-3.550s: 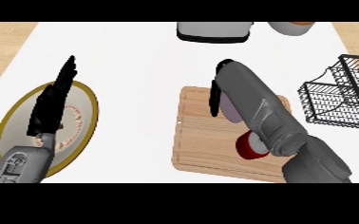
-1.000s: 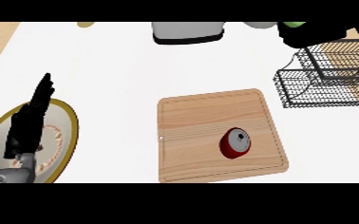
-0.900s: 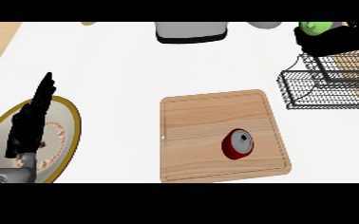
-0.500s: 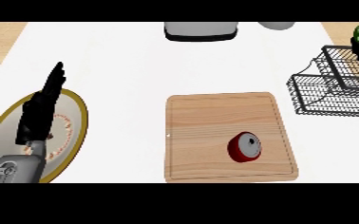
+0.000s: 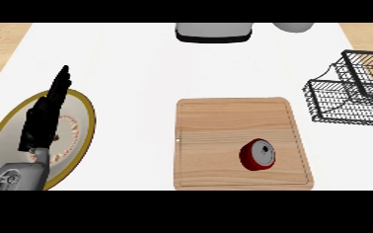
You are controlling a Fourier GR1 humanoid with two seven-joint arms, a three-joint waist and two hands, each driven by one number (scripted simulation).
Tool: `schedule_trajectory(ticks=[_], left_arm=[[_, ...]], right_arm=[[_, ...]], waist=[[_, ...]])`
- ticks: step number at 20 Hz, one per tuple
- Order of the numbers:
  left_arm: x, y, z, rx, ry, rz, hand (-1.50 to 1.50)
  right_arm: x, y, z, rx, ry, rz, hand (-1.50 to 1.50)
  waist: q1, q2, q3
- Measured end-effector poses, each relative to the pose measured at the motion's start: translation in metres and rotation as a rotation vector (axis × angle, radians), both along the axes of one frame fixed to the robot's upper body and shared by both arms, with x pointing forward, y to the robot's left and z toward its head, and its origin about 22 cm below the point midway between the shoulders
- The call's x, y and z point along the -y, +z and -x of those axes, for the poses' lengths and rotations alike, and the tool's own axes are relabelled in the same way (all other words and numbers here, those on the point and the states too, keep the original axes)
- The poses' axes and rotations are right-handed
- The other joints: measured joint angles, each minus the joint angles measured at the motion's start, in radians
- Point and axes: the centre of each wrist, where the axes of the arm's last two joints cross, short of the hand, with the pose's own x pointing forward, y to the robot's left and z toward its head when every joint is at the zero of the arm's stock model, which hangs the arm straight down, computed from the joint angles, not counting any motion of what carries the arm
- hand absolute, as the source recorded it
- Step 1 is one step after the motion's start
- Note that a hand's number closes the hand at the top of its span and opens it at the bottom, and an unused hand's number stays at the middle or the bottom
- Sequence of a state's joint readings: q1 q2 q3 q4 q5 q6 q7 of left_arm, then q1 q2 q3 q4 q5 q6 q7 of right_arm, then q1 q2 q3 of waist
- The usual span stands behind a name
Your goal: Pick the eggplant from the cutting board and place it in the tiered basket
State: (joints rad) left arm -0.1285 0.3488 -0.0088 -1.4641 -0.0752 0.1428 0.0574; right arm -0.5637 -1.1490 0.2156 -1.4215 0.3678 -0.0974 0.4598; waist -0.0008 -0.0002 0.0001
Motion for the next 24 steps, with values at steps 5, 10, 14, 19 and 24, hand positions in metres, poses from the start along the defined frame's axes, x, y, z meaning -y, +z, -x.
schedule_trajectory(ticks=[5, 10, 14, 19, 24], left_arm=[[0.001, 0.003, -0.007, 0.000, -0.001, -0.004, 0.00], [0.003, 0.005, -0.008, 0.001, -0.004, -0.006, 0.00], [0.006, 0.003, -0.007, -0.001, 0.001, -0.005, 0.00], [0.005, -0.001, -0.006, -0.003, -0.001, -0.008, 0.00], [0.009, 0.000, -0.004, 0.003, 0.002, -0.008, 0.00]], right_arm=[[0.030, -0.016, -0.003, -0.058, 0.050, -0.039, 1.50], [0.049, -0.039, -0.010, -0.122, 0.080, -0.109, 1.50], [0.068, -0.057, -0.009, -0.187, 0.051, -0.267, -1.50], [0.078, -0.078, -0.014, -0.212, 0.035, -0.368, -1.50], [0.086, -0.083, -0.009, -0.106, 0.048, -0.477, -1.50]], waist=[[0.001, 0.001, 0.000], [0.007, 0.002, 0.000], [0.003, 0.001, 0.000], [0.007, 0.002, 0.000], [0.003, 0.000, 0.001]])
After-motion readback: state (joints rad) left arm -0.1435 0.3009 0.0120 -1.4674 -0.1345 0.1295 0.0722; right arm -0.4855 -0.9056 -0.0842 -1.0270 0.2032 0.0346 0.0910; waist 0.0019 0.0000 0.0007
